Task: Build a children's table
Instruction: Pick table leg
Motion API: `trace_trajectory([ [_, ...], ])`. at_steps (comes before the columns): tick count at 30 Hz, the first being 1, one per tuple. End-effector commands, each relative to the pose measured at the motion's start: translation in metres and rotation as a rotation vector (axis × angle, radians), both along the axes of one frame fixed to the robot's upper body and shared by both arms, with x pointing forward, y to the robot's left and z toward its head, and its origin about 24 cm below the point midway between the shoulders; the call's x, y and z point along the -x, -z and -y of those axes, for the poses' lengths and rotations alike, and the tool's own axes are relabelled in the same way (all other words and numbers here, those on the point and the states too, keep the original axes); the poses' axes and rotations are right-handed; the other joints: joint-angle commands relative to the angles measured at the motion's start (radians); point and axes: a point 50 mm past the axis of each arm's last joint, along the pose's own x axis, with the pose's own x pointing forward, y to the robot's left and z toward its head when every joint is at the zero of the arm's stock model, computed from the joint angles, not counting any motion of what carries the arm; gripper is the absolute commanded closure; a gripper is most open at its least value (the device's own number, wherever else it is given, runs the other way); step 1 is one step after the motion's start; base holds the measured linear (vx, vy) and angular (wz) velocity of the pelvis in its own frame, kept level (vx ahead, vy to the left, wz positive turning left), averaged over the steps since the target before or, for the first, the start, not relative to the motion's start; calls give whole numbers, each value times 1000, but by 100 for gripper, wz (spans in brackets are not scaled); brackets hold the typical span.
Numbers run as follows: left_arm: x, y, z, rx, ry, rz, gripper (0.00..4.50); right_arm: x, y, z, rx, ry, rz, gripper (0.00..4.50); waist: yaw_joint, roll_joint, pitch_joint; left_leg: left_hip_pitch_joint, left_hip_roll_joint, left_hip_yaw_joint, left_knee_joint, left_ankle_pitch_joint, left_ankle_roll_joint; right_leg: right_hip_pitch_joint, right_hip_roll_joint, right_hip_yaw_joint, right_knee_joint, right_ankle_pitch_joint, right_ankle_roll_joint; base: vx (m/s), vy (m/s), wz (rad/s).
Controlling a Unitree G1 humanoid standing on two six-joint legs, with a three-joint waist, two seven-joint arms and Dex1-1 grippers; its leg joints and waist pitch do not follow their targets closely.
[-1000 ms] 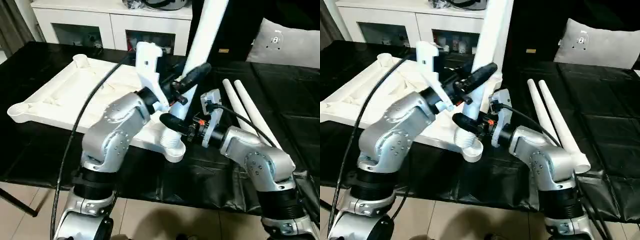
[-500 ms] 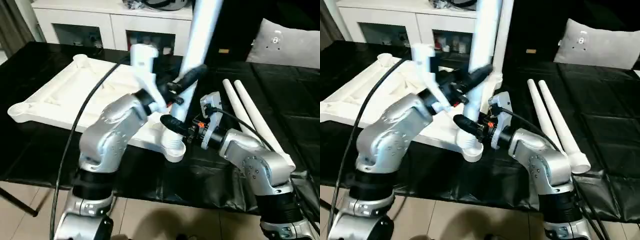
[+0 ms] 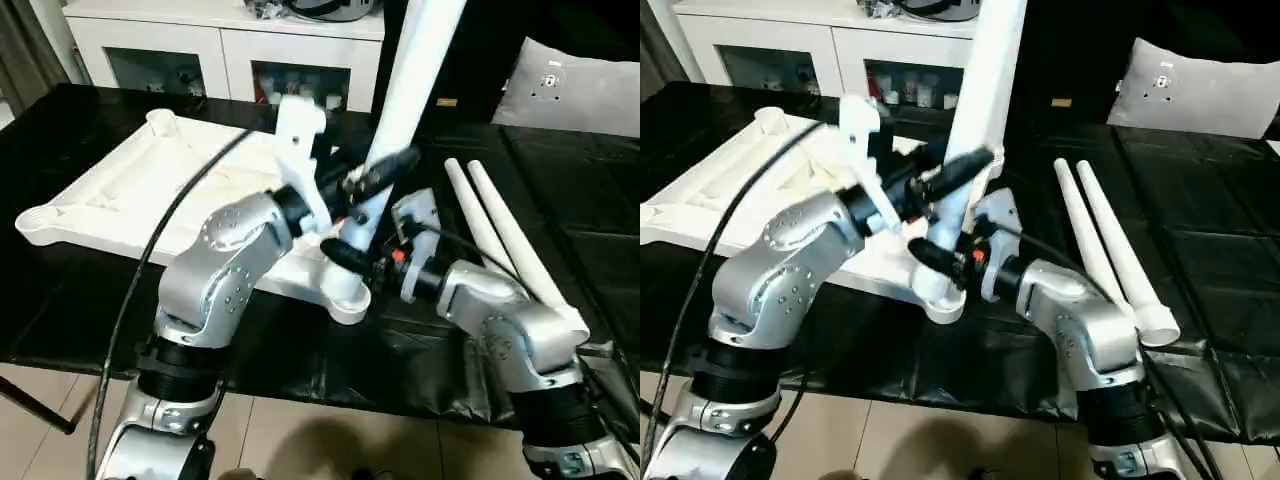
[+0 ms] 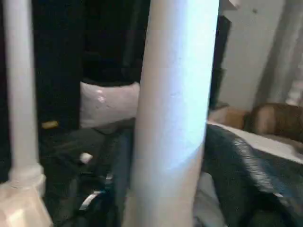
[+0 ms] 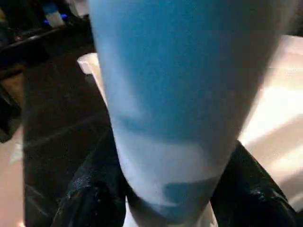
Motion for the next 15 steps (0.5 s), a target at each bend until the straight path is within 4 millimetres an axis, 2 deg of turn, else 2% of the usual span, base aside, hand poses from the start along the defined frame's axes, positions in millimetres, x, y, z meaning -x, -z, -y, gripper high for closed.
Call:
trace_trajectory([
  [1, 4, 9, 4, -13, 69, -19, 173, -4, 1, 9, 35, 46, 11, 262, 0, -7, -73, -8, 35, -1, -70, -27, 52, 82, -73, 47, -67, -367, -60, 0, 0, 0],
  [2, 3, 13, 1, -18, 62, -30, 153, -4, 4, 9, 47, 46, 8, 262, 0, -7, -73, -8, 35, -1, -70, -25, 51, 83, -74, 47, -67, -366, -58, 0, 0, 0],
  [5, 2, 19, -5, -8, 56, -50, 153, -2, 7, 10, 54, 44, 3, 263, 0, -6, -73, -7, 36, 0, -71, -27, 53, 82, -73, 46, -67, -360, -60, 0, 0, 0],
  [6, 2, 19, -6, 5, 60, -53, 125, -2, 7, 10, 54, 42, 3, 263, 0, -5, -73, -7, 37, -1, -71, -32, 52, 83, -75, 46, -66, -363, -63, 0, 0, 0],
  [10, 9, 11, -8, 160, 144, -84, 113, -1, 7, 10, 55, 21, 8, 263, 1, -6, -73, -7, 38, 0, -71, -39, 50, 83, -77, 47, -65, -359, -83, 0, 0, 0],
  [11, 9, 11, -8, 160, 144, -84, 81, -1, 7, 10, 55, 21, 8, 263, 1, -7, -74, -7, 38, 1, -71, -37, 50, 84, -77, 47, -64, -353, -87, 0, 0, 0],
  [12, 12, 10, -7, 202, 182, -100, 69, 0, 7, 10, 57, 10, 14, 263, 1, -6, -73, -7, 39, 1, -71, -37, 53, 83, -76, 46, -64, -349, -89, 0, 0, 0],
  [15, 13, 11, -7, 237, 202, -115, 62, 0, 5, 9, 54, -5, 25, 263, 1, -7, -72, -7, 39, 1, -71, -38, 60, 82, -75, 47, -65, -352, -92, 0, 0, 0],
])
